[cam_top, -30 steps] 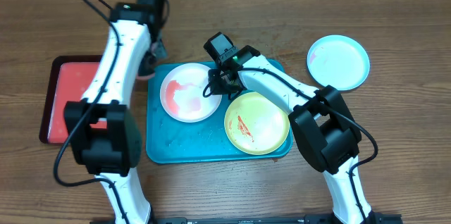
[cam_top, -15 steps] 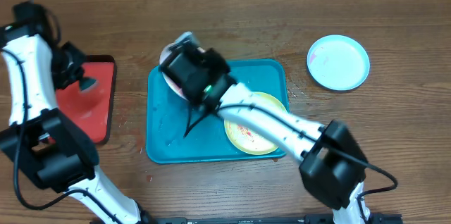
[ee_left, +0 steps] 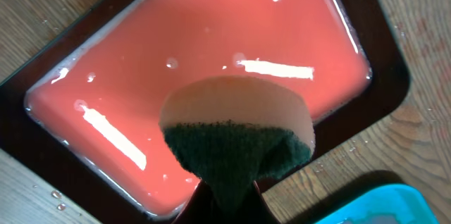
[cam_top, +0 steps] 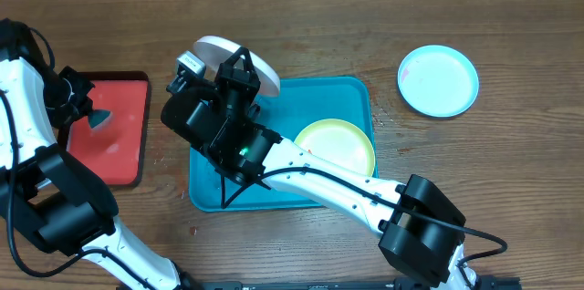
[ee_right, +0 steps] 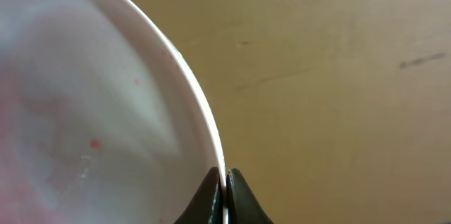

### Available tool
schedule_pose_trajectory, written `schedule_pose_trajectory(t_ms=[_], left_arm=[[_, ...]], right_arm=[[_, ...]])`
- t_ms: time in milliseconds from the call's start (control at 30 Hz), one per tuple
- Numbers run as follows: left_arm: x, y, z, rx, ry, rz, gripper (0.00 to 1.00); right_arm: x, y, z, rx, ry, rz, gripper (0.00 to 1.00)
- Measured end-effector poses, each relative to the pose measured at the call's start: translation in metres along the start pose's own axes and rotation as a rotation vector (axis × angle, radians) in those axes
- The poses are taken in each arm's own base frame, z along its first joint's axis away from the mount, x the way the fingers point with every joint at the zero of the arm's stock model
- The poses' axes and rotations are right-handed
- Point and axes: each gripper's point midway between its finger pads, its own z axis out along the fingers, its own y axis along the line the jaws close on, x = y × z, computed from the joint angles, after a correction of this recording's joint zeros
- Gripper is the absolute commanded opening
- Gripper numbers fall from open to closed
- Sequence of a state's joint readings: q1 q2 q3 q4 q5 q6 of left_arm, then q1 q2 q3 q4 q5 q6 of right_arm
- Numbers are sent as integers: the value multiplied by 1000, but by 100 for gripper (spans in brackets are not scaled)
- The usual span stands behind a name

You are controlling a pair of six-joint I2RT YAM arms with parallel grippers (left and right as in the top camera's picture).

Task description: Clean dirty plates on tray and stack at the side

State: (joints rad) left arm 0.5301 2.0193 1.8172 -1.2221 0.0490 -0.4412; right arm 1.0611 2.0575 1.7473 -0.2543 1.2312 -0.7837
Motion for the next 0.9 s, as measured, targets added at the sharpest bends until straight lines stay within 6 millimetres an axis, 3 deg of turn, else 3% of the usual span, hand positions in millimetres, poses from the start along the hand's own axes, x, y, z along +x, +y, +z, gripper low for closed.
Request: schedule_pose_trajectory(t_ms=[167,333,467,533,667,733,767,800,900], left_arm=[[1,-2,0,10,6,0,4],[2,-3,0,18,10,3,4],[2,-3,0,20,10,3,4],[2,-3,0,20,11,3,4],[3,-3,0,18,15,3,4],[3,-3,0,19,15,3,4],[3,-3,0,18,15,3,4],[3,-3,0,19,14,3,4],[2,-3,0,19,13,3,4]], right_arm=[[5,0,0,5,19,4,4],[29,55,-5,-268,6,-206,4],[11,35,11,-194,-16,60,4],[24,20,30,-176,29,168,4],[92,10,89,-250,218,328,4],[141,7,119,-319,346,419,4],[176,6,136,-375,436,500,4],[191,5,143,-398,472,540,4],[270,1,172,-561,654,806,4]])
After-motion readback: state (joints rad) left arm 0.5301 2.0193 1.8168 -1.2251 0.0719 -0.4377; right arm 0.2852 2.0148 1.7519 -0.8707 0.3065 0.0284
